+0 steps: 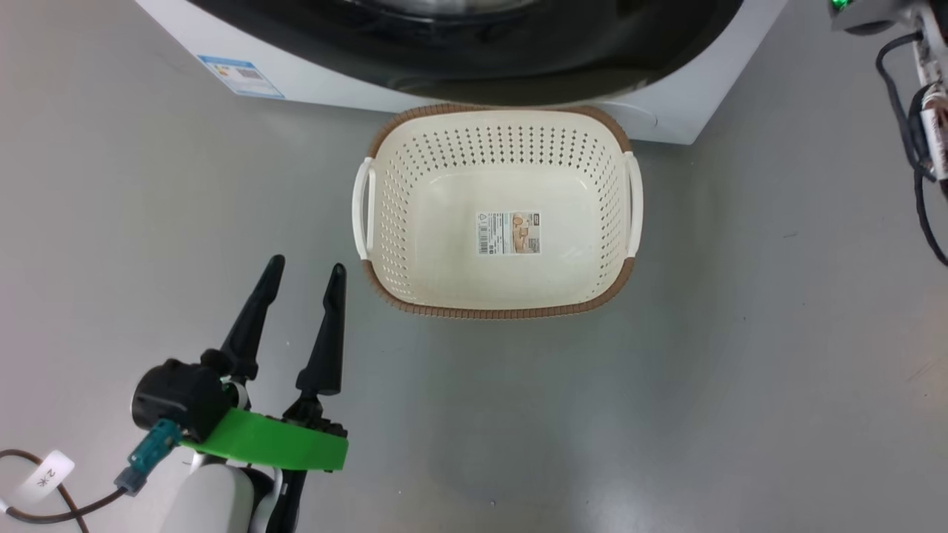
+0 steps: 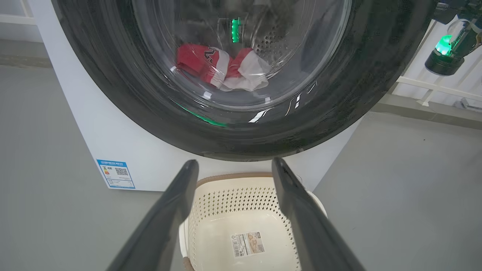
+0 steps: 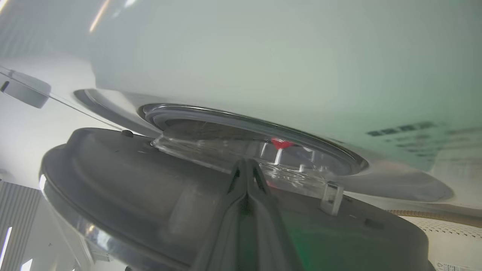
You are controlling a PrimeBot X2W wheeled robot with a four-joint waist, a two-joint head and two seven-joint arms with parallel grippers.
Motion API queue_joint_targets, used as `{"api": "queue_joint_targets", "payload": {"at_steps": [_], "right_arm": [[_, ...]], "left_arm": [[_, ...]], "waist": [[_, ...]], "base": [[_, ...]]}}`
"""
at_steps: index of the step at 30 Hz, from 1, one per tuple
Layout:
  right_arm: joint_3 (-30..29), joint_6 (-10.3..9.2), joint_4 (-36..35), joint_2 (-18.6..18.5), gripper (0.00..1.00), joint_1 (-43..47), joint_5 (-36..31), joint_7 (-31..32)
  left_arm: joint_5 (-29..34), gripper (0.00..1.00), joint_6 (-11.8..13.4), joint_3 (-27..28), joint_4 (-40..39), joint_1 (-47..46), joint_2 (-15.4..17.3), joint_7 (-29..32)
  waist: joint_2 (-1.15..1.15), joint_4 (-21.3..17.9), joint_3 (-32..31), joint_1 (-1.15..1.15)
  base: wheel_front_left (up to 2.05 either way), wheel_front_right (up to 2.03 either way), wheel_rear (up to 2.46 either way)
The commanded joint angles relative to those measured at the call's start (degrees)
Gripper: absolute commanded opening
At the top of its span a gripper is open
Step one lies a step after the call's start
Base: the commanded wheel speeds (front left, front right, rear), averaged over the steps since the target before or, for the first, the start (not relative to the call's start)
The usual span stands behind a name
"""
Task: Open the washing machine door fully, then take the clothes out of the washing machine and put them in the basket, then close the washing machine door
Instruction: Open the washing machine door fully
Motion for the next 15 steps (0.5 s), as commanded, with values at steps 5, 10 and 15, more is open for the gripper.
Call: {"api": "queue_joint_targets", "payload": {"at_steps": [5,10,15], "right_arm": [[1.9,0.58,-4.8,2.8,0.00,5.7,-0.6,1.9],[2.4,0.58,-7.3,3.0,0.00,9.6,-0.6,2.6],[2.9,0.58,-10.8,3.8,0.00,14.5,-0.3,3.4]], "left_arm": [[0.1,1.00,-0.2,1.5,-0.5,0.3,0.9,-0.5],[0.2,1.00,-0.2,1.7,-0.1,1.5,0.8,-0.5],[0.6,1.00,-0.2,2.2,0.0,3.1,0.6,-0.5]], "waist": [[0.00,-0.3,-2.9,0.00],[0.00,-0.4,-5.0,0.00],[0.00,-0.5,-7.6,0.00]], "base": [[0.00,0.00,0.00],[0.00,0.00,0.00],[0.00,0.00,0.00]]}}
